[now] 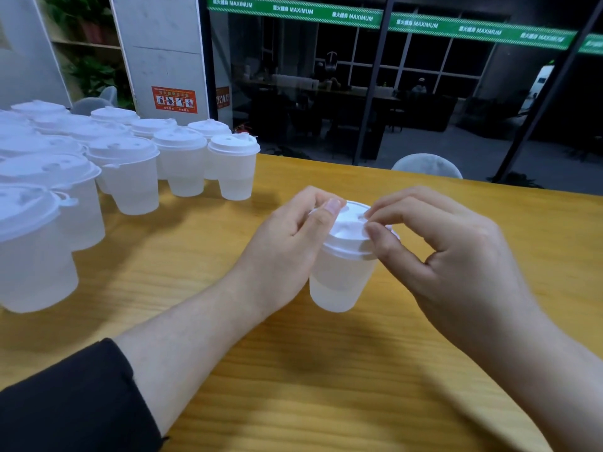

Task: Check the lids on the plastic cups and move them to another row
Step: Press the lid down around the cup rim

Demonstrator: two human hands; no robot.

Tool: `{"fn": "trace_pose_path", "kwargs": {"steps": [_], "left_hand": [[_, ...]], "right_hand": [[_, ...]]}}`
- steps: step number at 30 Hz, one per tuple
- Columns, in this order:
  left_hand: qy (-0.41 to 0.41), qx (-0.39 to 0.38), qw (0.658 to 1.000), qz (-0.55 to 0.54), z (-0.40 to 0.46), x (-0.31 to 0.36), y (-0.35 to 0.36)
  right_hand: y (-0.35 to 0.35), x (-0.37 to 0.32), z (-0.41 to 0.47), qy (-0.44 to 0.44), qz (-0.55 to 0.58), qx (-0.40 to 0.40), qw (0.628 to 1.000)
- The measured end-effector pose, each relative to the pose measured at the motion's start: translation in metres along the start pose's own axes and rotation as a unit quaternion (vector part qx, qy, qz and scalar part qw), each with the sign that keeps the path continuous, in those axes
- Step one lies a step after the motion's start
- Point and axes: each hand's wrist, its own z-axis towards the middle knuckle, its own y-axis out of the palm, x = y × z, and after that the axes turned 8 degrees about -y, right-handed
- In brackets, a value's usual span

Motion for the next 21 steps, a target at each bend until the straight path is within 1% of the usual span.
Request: {"fn": "trace_pose_path", "kwargs": {"steps": [4,7,10,15,18,21], "left_hand": [[0.004,0.000,1.000,0.006,0.000,0.000,-0.001],[0.007,0.002,1.000,0.008,0.000,0.001,-0.001],[0.003,0.003,1.000,0.000,-0.001,0.002,-0.002],[0.001,0.014,1.000,-0.006,-0.001,0.002,-0.001],[-0.001,0.016,1.000,-0.006,-0.001,0.002,-0.001],[0.010,0.017,1.000,0.002,-0.001,0.002,-0.002]], "right_hand": [[-0.004,-0.001,-0.001,0.000,-0.010,-0.011,1.000],[-0.009,-0.003,-0.001,-0.014,-0.056,-0.042,0.997],[-0.012,-0.009,-0.001,-0.004,-0.087,-0.083,0.993],[-0.017,-0.019,0.002,-0.002,-0.134,-0.113,0.985],[-0.018,-0.021,0.003,0.007,-0.133,-0.113,0.985],[-0.014,-0.017,0.000,0.021,-0.082,-0.077,0.993]]}}
